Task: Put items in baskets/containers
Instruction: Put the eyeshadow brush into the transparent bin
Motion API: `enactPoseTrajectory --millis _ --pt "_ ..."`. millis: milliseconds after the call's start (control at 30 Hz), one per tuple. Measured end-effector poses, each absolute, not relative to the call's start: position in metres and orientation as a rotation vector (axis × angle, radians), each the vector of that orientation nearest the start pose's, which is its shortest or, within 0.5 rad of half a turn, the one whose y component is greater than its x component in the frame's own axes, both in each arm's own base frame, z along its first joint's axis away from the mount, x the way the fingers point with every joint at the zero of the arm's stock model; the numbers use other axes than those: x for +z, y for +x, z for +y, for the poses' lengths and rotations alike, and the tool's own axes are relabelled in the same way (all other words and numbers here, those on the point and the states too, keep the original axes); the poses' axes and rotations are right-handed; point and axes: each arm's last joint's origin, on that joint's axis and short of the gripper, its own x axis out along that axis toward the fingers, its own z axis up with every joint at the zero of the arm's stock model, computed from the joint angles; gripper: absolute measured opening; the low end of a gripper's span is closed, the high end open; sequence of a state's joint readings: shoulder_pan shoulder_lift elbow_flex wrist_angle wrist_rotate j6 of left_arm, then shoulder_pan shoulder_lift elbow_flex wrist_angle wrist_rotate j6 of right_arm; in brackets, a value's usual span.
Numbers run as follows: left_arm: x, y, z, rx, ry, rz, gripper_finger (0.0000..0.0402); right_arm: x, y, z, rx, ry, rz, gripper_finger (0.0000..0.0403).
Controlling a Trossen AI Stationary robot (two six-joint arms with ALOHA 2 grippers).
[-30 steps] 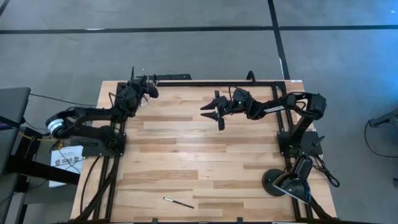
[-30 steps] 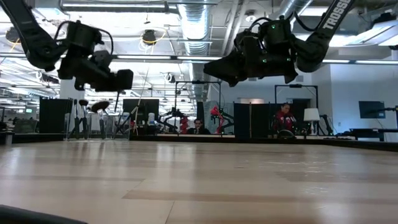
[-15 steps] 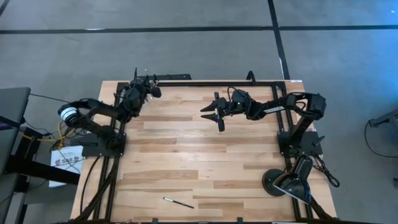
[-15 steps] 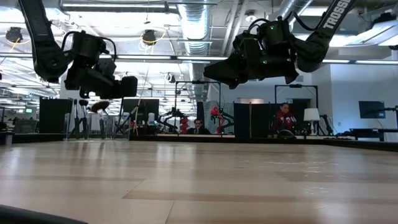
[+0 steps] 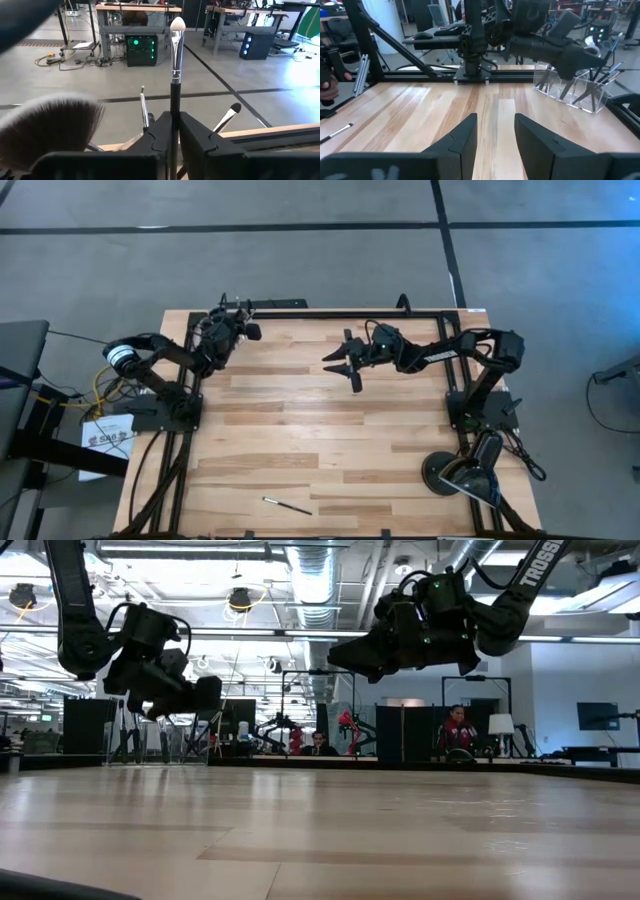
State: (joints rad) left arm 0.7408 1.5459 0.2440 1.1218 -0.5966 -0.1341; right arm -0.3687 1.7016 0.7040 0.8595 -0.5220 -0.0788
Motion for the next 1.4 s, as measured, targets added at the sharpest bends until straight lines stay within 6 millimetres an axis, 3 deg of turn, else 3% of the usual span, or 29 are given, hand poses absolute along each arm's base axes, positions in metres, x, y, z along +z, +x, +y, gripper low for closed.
enactPoseTrajectory --millis 700,967,1200,1400 --pt "0.132 0.157 0.164 1.294 -0.139 0.116 0.0074 0.179 0.313 -0.105 0.160 -0.010 0.125 0.0120" --pt "0.173 0.164 0.144 1.062 -0.082 -0.062 0.0075 0.178 0.313 -0.105 0.162 0.006 0.126 0.0120" --pt "0.213 0.174 0.101 0.634 0.033 -0.220 0.0075 0.178 0.313 -0.105 0.163 0.004 0.126 0.0120" --pt "0.238 0.187 0.065 0.499 0.119 -0.261 0.0075 0.178 0.313 -0.105 0.162 0.007 0.126 0.0120"
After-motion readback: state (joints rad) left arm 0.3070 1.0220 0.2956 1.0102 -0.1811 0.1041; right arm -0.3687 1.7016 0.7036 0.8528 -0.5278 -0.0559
